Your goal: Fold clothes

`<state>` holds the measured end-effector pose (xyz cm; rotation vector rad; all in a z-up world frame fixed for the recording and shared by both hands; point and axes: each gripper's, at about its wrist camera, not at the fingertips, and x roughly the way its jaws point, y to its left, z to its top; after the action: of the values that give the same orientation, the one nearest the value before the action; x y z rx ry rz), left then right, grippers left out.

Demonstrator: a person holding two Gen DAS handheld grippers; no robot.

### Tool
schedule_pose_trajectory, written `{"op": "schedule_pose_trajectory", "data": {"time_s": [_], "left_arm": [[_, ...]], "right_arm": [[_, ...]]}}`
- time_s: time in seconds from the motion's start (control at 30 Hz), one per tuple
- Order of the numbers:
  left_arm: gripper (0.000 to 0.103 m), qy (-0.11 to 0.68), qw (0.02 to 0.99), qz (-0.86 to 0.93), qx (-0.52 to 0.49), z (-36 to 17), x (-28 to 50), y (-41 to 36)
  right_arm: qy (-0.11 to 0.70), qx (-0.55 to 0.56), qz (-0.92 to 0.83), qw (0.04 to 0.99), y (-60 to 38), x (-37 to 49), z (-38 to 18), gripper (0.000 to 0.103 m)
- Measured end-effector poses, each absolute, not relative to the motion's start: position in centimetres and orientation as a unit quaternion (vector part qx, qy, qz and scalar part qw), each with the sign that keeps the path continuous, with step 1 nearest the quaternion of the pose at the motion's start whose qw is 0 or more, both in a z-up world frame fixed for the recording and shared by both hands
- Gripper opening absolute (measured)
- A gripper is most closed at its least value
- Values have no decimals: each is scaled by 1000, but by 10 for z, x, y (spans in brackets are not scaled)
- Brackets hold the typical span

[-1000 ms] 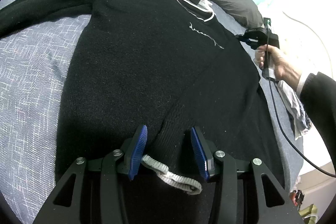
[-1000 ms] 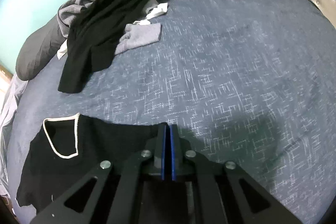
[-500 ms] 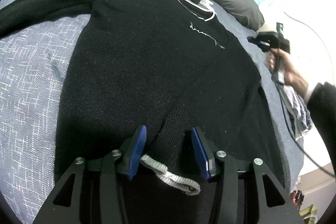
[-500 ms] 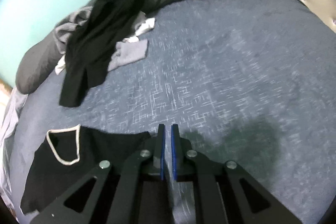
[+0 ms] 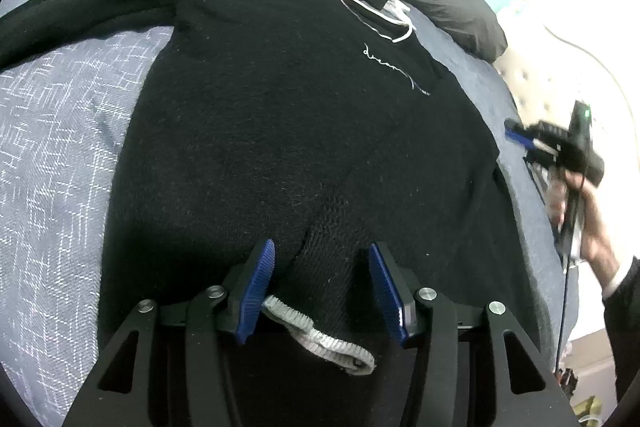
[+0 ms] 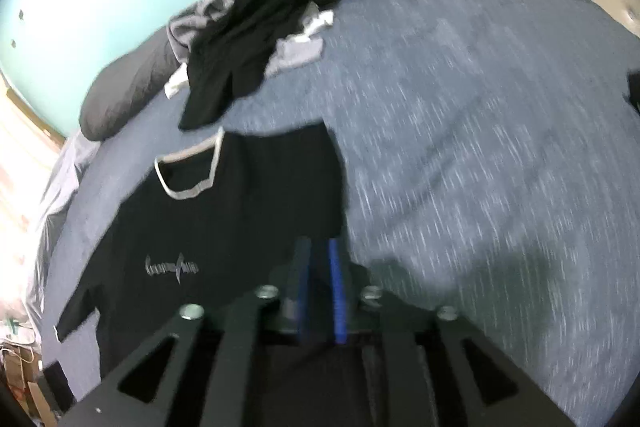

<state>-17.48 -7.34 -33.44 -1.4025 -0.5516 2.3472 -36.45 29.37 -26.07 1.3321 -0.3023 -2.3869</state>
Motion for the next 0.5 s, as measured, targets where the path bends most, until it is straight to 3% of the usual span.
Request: {"op": "schedule_pose_trajectory", "data": {"time_s": [0.5], "left_arm": [[54,-186,176,831,-494,-334,-175,-70]], "right_arm": [[-2,477,-855,205,299,-343,-301,32]]}}
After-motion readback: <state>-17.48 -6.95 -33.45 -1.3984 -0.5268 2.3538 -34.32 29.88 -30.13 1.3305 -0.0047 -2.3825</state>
